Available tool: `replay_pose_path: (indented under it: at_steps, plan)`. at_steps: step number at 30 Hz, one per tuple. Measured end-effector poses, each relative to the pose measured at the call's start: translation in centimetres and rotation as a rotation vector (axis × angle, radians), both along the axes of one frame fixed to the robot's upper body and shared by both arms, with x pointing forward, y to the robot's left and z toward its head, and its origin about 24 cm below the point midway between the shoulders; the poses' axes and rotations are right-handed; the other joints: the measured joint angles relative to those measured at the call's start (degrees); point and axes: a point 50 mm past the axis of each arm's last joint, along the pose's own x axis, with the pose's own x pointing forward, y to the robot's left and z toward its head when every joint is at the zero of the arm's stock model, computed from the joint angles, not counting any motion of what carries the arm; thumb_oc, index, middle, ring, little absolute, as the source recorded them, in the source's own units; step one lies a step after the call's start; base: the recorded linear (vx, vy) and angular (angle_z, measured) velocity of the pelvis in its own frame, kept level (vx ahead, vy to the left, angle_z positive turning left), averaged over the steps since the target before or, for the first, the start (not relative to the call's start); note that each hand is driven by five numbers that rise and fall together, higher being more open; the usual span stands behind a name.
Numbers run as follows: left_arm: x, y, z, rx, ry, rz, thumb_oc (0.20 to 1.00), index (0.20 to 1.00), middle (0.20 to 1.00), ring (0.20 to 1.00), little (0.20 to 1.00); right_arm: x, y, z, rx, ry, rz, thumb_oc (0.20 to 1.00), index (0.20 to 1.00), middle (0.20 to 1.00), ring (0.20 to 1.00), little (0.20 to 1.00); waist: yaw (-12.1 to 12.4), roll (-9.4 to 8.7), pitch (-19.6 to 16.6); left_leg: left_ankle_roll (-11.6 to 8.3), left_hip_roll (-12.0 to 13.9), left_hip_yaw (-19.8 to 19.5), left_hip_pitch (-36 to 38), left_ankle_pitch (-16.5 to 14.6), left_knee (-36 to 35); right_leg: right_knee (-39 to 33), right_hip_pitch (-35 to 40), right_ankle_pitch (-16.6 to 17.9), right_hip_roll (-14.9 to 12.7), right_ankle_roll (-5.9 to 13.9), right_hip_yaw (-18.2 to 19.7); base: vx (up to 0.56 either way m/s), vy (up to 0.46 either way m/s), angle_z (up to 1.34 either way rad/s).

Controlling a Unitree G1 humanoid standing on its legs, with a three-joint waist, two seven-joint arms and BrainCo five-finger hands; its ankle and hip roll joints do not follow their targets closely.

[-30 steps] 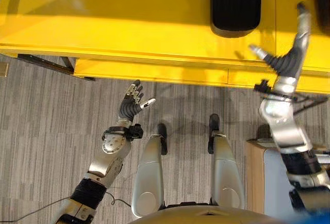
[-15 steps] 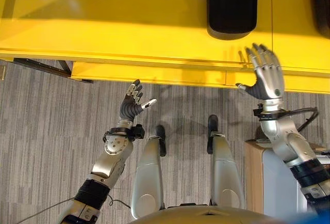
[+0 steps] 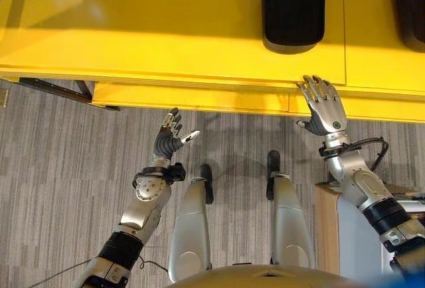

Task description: Move parts from the plastic box to the shelf.

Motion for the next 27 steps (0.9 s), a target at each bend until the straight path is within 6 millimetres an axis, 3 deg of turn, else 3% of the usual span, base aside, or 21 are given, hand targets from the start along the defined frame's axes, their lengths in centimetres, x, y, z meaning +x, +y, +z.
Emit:
replay_pose_path:
  at_steps: [18,27]
  plan:
    - [0.1,-0.4,-0.1,-0.019,0.000,-0.001,1.000,1.000,1.000,1.000,1.000,0.9,0.9,1.3,0.041,-0.018,0.029,1.000,1.000,1.000,1.000,1.000,1.0,0.33,-0.1,-0.45,0.2,-0.1,-0.3,0.5,-0.5,1.1,-1.2,-0.3,0.2,-0.70,0.0,0.00,0.002,0.00]
    - [0.1,-0.4,-0.1,-0.021,0.001,0.001,1.000,1.000,1.000,1.000,1.000,1.7,2.5,2.6,0.073,-0.042,0.080,1.000,1.000,1.000,1.000,1.000,1.7,0.79,0.3,-0.08,0.1,-0.3,-0.5,0.4,-1.0,1.2,-1.4,-0.6,0.0,-0.91,-0.3,-0.01,0.004,0.01]
